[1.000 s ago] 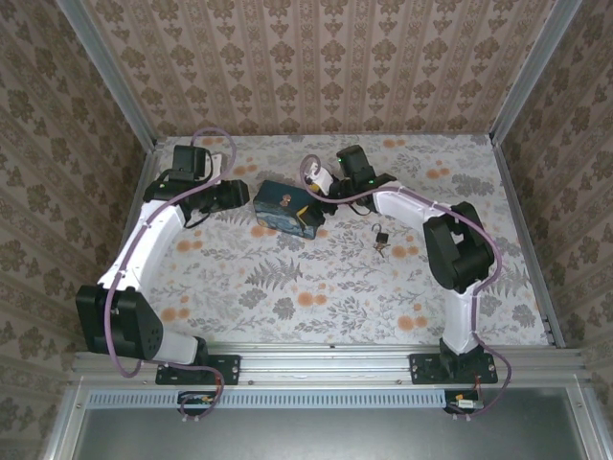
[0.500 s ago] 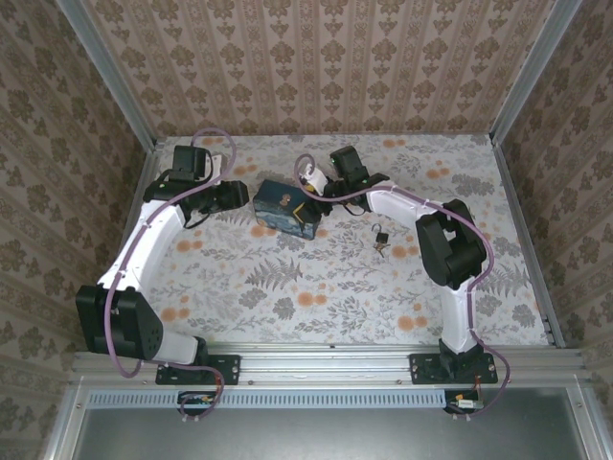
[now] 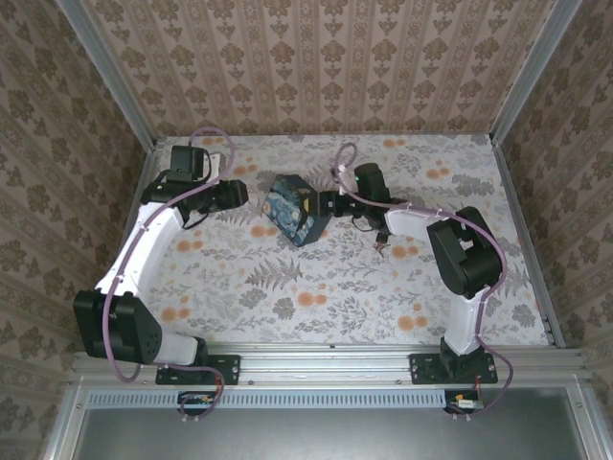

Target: Unlock a padlock with a key

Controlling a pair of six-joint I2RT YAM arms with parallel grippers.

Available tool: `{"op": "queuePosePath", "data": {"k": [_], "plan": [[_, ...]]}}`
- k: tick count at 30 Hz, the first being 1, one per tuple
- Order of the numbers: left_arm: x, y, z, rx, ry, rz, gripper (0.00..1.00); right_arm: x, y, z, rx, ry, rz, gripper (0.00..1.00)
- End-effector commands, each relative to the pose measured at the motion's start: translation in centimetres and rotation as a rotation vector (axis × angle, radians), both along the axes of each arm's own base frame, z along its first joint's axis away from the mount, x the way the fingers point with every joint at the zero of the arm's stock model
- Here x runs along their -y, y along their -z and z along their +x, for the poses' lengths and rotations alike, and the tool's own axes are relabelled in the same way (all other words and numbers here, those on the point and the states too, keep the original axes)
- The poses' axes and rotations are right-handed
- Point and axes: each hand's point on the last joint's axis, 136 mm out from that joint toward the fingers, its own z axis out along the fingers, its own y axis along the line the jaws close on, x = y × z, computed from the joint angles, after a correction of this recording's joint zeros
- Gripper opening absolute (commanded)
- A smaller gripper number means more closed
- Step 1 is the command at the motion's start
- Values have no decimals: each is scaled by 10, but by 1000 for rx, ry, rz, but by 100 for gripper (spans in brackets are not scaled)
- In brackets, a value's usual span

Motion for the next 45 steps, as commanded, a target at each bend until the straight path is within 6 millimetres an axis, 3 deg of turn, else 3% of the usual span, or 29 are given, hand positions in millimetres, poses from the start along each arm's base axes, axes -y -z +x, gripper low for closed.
{"op": "queuePosePath", "data": {"k": [1, 5, 10, 15, 33, 42, 43, 44, 45], "plan": [[0, -19, 1, 38, -1, -30, 56, 7, -25, 2, -210, 201, 323, 56], [2, -26, 4, 57, -2, -40, 56, 15, -7, -23, -332, 340, 425, 56], [3, -32, 5, 67, -5, -45, 56, 19, 14, -57, -366, 474, 309, 64], [2, -38, 5, 84, -13, -54, 56, 37, 33, -75, -374, 601, 216, 70], [-4, -55, 14, 138, -39, -25, 56, 1, 73, -79, -247, 422, 351, 80], [-9, -62, 13, 163, -46, -15, 56, 5, 86, -81, -293, 410, 263, 85], [-9, -63, 13, 162, -46, -12, 56, 8, 88, -82, -317, 404, 238, 88], [-10, -63, 12, 161, -46, -7, 56, 11, 87, -83, -328, 396, 212, 100], [-11, -64, 12, 162, -45, -1, 56, 15, 89, -85, -349, 389, 159, 100]]}}
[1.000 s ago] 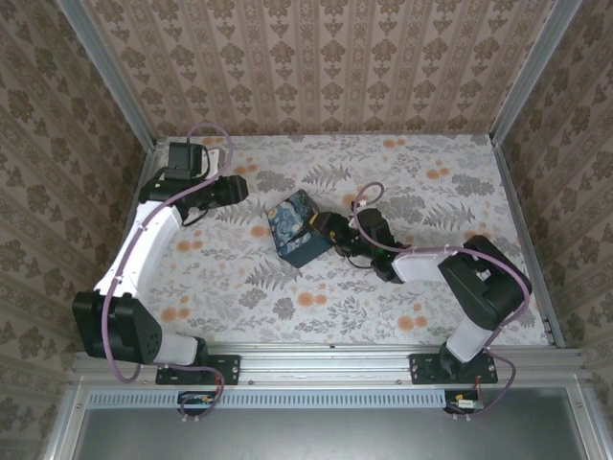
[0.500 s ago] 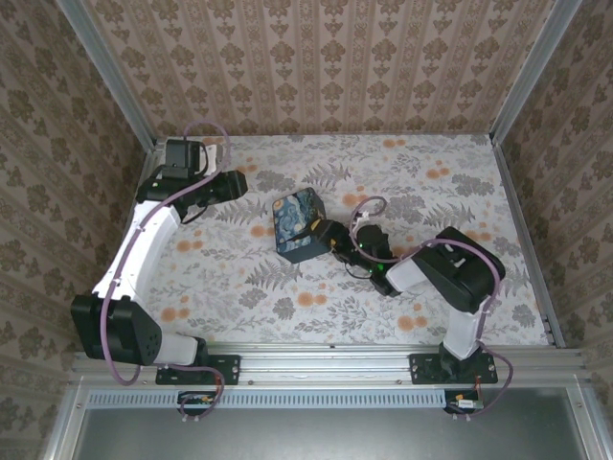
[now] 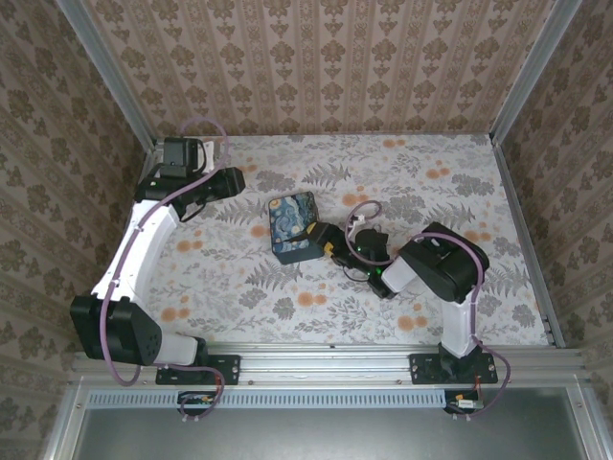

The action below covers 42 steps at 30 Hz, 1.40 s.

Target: Unlock a padlock with a key

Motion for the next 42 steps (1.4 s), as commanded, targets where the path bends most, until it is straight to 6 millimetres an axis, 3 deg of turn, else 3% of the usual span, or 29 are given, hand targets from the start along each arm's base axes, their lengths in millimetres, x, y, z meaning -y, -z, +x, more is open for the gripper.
{"op": "queuePosePath", "data": {"k": [1, 8, 12, 14, 16, 19, 22, 25, 29, 31, 34, 37, 38, 40, 42], "plan": [[-8, -28, -2, 71, -8, 21, 56, 18, 41, -18, -169, -73, -219, 100], [-12, -26, -1, 82, -26, 15, 57, 39, 9, -38, -136, -259, -616, 100], [-17, -20, 7, 92, -66, 22, 58, 74, -25, -41, -13, -346, -945, 100], [-30, -10, 15, 88, -146, 63, 67, 97, -41, -37, 54, -321, -1073, 100], [-46, 3, 23, 97, -235, 122, 100, 129, -60, -27, 135, -221, -1193, 100], [-51, 18, 30, 200, -221, 241, 100, 188, -73, -7, 224, -20, -1320, 100], [-56, 39, 28, 282, -168, 439, 100, 251, -81, -3, 254, 203, -1361, 100], [-84, 70, 21, 339, -243, 607, 100, 294, -68, -7, 224, 322, -1260, 100], [-99, 112, 13, 337, -288, 615, 100, 318, -47, -4, 275, 455, -1173, 100], [-99, 118, 10, 363, -279, 621, 100, 316, -52, 6, 309, 475, -1120, 100], [-106, 125, 7, 437, -320, 569, 100, 291, -51, 28, 412, 378, -1117, 100], [-101, 135, 6, 490, -234, 515, 100, 296, -23, 40, 381, 400, -1127, 100], [-91, 133, 4, 523, -163, 500, 100, 300, -22, 40, 371, 414, -1128, 100], [-92, 132, 3, 579, -151, 511, 100, 299, -21, 41, 353, 397, -1128, 100], [-94, 146, 8, 599, -135, 487, 100, 299, -20, 40, 341, 390, -1131, 100]]}}
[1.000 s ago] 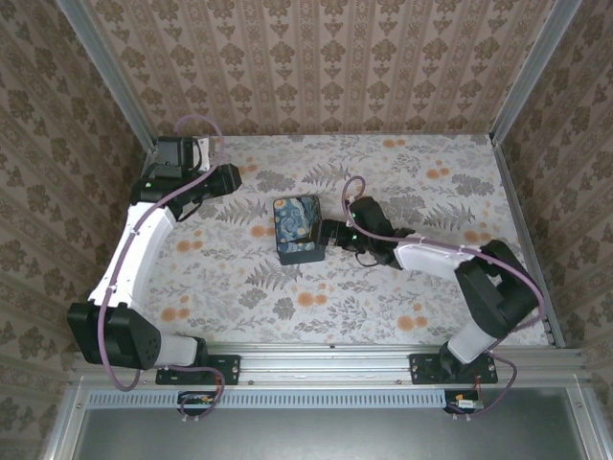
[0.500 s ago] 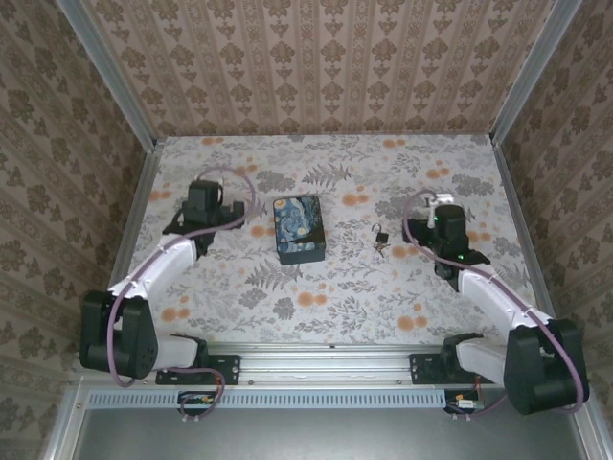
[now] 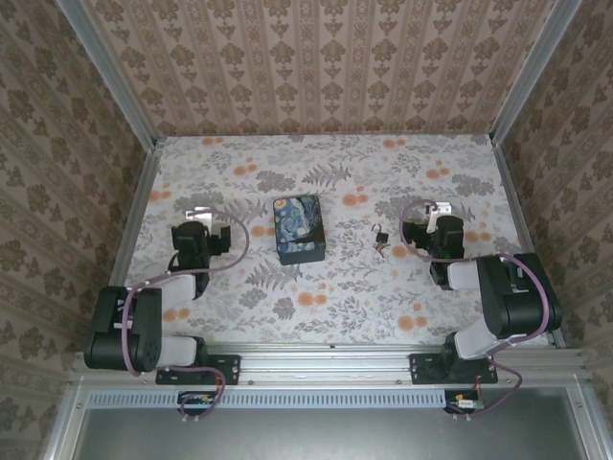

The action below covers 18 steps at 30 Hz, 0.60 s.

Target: Unlock a padlock with a key

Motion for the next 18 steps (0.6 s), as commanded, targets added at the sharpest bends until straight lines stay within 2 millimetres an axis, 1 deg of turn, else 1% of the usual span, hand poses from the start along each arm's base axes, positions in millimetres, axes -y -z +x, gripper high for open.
{"op": "queuePosePath", "data": {"k": [1, 2, 3, 4, 5, 6, 9, 18], "plan": [[11, -12, 20, 167, 104, -3, 100, -2, -30, 15, 117, -16, 5, 100], [4, -15, 25, 205, 65, 18, 100, -2, -30, 16, 116, -16, 4, 100], [0, -8, 26, 131, 30, -1, 100, -2, -30, 15, 112, -15, 4, 100], [-1, -7, 28, 100, 38, -21, 100, -2, -30, 15, 116, -15, 4, 100], [-4, -9, 31, 128, 34, -16, 100, -2, -30, 15, 112, -14, 2, 100], [-7, -9, 30, 120, 9, -18, 100, -2, -30, 15, 115, -15, 2, 100], [-10, -6, 33, 97, 13, -48, 100, -1, -30, 15, 114, -13, 1, 100], [-8, -5, 36, 83, 44, -71, 100, -2, -30, 15, 113, -13, -4, 100]]}}
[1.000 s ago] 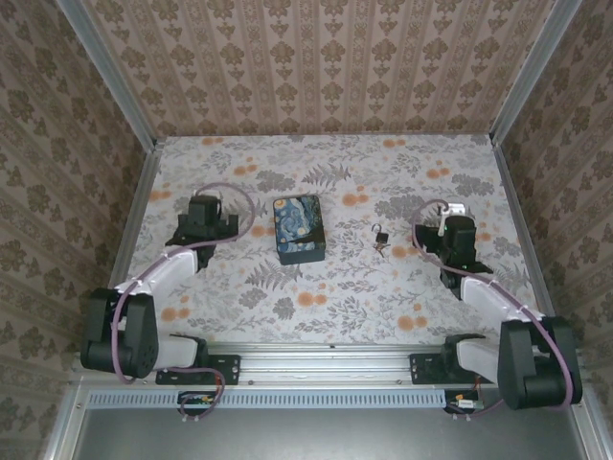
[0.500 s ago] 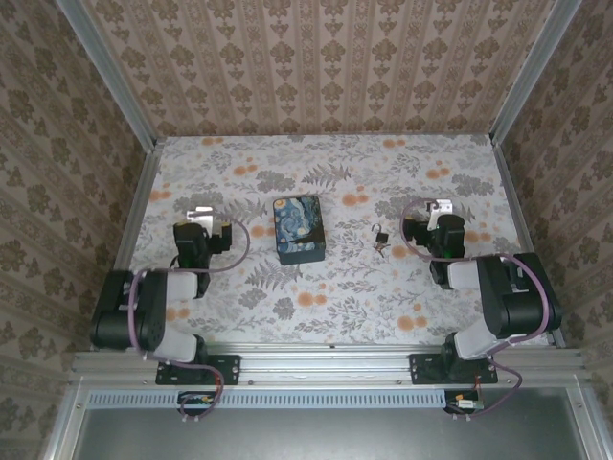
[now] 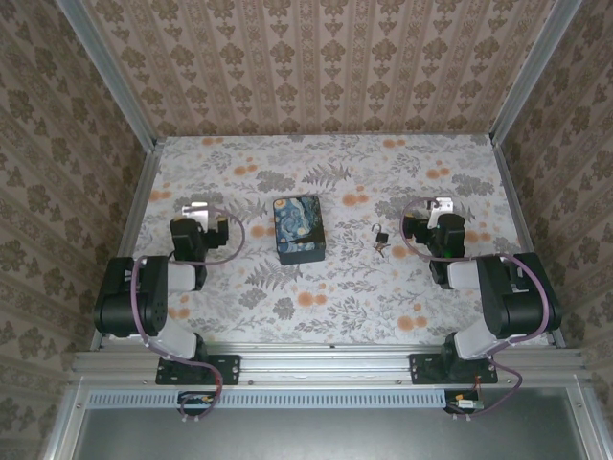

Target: Unlock a padlock with a key

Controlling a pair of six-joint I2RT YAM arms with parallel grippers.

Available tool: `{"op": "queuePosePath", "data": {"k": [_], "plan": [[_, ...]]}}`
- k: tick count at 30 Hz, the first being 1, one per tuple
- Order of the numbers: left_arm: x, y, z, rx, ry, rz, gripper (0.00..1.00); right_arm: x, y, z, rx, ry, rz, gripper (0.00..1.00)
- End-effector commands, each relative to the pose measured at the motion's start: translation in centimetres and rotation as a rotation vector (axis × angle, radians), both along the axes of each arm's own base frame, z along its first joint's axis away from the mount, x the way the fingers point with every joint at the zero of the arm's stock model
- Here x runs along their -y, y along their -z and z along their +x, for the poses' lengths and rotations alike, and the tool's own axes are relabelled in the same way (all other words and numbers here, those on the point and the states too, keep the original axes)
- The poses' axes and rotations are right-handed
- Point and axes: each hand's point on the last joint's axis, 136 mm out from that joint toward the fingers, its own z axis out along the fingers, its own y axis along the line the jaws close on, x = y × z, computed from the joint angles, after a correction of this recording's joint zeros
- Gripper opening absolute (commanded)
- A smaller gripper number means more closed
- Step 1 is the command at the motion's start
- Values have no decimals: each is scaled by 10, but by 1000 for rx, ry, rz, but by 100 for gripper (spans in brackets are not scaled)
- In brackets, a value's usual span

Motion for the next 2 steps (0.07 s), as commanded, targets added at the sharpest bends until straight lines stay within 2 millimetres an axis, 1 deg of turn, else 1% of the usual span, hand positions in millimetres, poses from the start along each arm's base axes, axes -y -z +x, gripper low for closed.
{"op": "queuePosePath", "data": {"k": [1, 2], "plan": [[3, -13, 7, 34, 25, -40, 100, -2, -15, 7, 49, -13, -4, 100], [3, -13, 7, 37, 27, -39, 100, -2, -15, 7, 49, -12, -4, 100]]}}
